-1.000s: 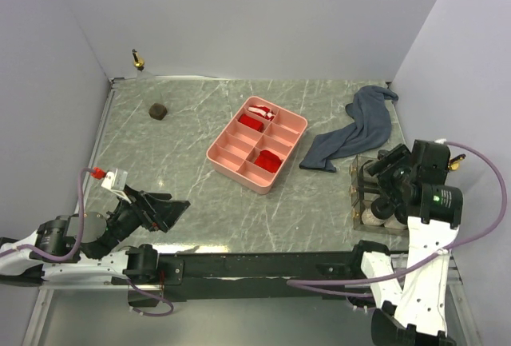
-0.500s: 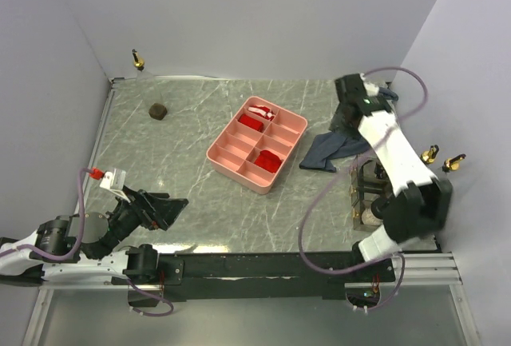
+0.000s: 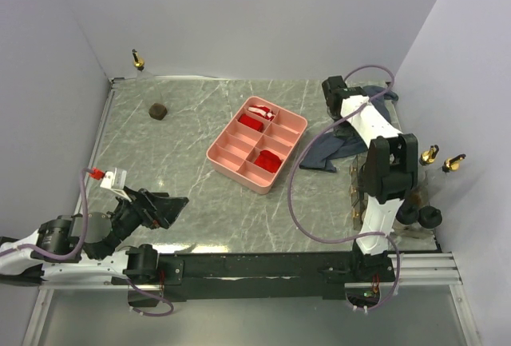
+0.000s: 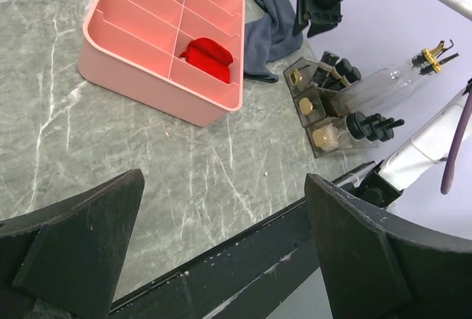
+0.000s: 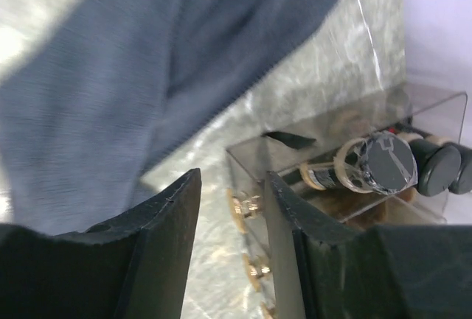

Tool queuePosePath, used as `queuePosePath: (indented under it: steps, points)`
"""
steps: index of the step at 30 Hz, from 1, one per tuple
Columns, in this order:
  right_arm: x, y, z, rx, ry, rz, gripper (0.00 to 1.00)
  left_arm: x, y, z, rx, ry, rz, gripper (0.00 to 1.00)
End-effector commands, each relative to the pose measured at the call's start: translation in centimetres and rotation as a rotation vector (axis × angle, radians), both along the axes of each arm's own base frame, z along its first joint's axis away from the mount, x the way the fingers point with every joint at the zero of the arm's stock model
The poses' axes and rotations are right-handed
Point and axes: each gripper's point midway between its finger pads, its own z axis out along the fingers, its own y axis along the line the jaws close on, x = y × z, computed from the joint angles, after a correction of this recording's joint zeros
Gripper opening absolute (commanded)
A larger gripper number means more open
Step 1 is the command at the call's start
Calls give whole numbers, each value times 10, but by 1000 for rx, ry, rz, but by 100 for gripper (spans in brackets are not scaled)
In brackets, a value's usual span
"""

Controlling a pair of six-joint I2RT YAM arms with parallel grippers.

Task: Organize the condiment bottles
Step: Adjust the bottle in the storage box.

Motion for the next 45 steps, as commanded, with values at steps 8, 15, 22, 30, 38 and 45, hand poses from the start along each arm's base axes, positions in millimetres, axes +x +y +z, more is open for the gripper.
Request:
queuePosePath:
  steps: [8, 15, 22, 30, 38, 45]
  points:
    - [-8, -19, -31, 13, 47, -17, 47, 3, -3, -1, 27, -4, 20, 97]
    - [-13, -27, -45, 26, 70, -32, 45, 3, -3, -2, 33, 0, 23, 97]
    - [-30, -22, -43, 44, 46, -25, 41, 3, -4, -1, 31, -4, 19, 97]
    - [-47, -16, -38, 47, 34, -13, 40, 2, -6, -2, 42, -3, 13, 97]
    - [-33, -6, 5, 112, -91, -16, 40, 2, -7, -4, 53, -1, 10, 97]
    - [-28, -32, 75, 5, -251, -100, 37, 1, -7, -3, 44, 4, 8, 97]
